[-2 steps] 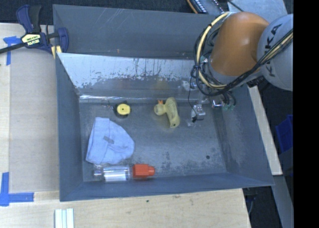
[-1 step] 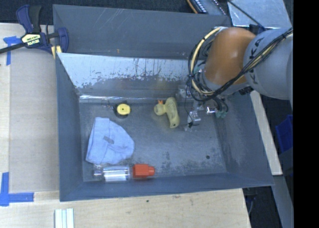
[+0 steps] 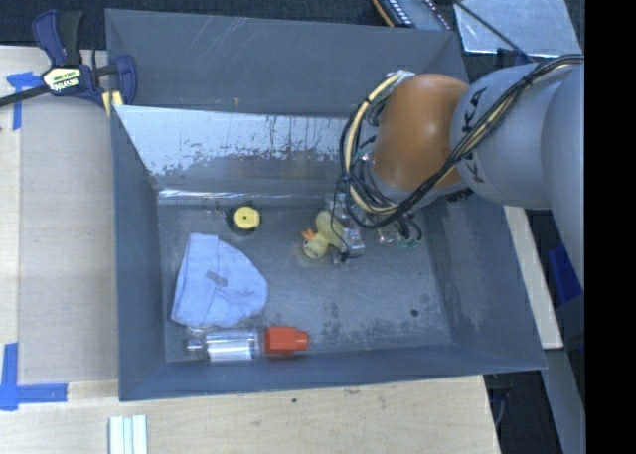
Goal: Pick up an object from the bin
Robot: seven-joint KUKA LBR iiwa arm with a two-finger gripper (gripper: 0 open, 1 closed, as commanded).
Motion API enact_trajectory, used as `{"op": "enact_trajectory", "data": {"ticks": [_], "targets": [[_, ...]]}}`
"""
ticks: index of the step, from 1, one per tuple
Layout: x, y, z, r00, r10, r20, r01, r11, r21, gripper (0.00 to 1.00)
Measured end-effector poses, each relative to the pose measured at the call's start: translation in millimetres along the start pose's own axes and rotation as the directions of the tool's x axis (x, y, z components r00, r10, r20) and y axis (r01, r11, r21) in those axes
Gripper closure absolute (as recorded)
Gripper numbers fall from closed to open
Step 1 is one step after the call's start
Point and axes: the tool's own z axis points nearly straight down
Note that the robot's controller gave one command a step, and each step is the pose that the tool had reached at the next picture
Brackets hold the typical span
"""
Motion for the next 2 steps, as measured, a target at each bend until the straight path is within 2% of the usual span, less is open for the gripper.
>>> {"op": "enact_trajectory", "data": {"ticks": [1, 2], "targets": [[0.0, 0, 0, 1.0, 0.0, 0.0, 0.0, 1.0, 0.0, 1.0], [6.3, 1, -84, 1.0, -0.016, -0.003, 0.016, 1.0, 0.0, 1.0]]}}
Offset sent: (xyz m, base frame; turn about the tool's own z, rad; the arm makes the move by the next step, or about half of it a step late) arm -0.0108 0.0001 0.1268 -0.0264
